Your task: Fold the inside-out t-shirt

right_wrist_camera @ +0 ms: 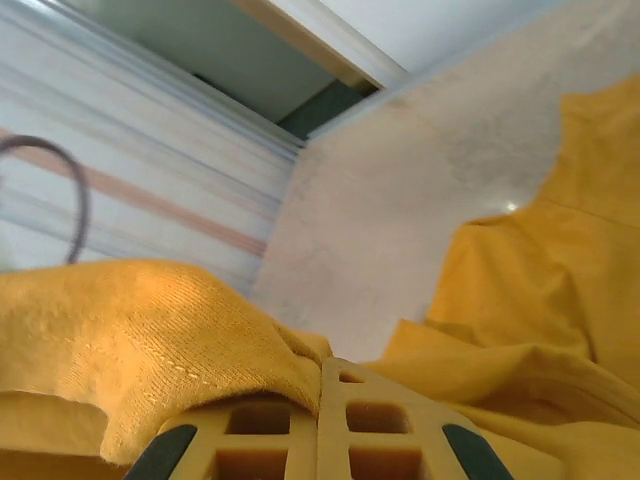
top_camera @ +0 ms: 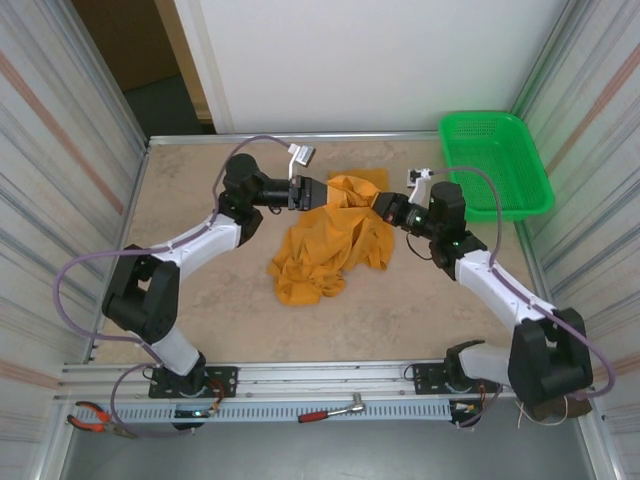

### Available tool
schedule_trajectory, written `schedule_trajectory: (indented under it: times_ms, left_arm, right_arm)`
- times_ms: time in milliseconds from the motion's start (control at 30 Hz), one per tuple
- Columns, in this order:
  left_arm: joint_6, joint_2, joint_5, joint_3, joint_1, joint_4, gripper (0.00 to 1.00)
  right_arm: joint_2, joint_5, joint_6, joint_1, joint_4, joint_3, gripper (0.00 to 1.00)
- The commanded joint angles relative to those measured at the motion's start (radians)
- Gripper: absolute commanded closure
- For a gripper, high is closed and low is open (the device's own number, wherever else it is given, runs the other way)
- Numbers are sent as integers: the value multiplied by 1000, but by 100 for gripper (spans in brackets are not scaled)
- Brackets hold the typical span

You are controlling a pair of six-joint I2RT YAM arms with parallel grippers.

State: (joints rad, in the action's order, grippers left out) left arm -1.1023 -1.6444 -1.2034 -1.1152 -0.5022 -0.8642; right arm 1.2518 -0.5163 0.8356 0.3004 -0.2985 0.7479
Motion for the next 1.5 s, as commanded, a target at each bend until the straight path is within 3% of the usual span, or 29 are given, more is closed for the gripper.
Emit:
schedule_trajectory:
  times_ms: [0, 100, 200, 267, 567, 867, 1233, 1300, 1433, 1467]
  left_arm:
    - [-52, -2, -110, -58, -22, -132, 100]
    - [-59, -1, -98, -68, -27, -157, 100]
    - [-60, -1, -50, -62, -10, -165, 100]
    - [-81, -5, -9, -48, 10, -201, 100]
    - [-283, -93, 41, -41, 48, -468, 100]
    - [-273, -93, 37, -40, 44, -448, 100]
    - [-243, -72, 30, -51, 28, -406, 100]
    - [-245, -73, 29, -54, 27, -406, 100]
    - [-230, -70, 26, -52, 27, -387, 100]
    - [-217, -69, 28, -51, 30, -372, 100]
  right_arm:
    - [75, 15, 30, -1, 7, 54, 100]
    - [147, -24, 31, 20, 21, 95, 100]
    - [171, -57, 4, 44, 85, 129, 67]
    - [129, -41, -26, 46, 132, 117, 56]
    - [-196, 40, -193, 5, 409, 138, 37]
    - [-122, 126, -358, 96, 525, 325, 32]
    - [97, 256, -477, 164, 601, 508, 38]
    - [117, 264, -493, 163, 610, 520, 45]
    - [108, 245, -518, 152, 647, 537, 96]
    - [95, 234, -524, 148, 659, 541, 100]
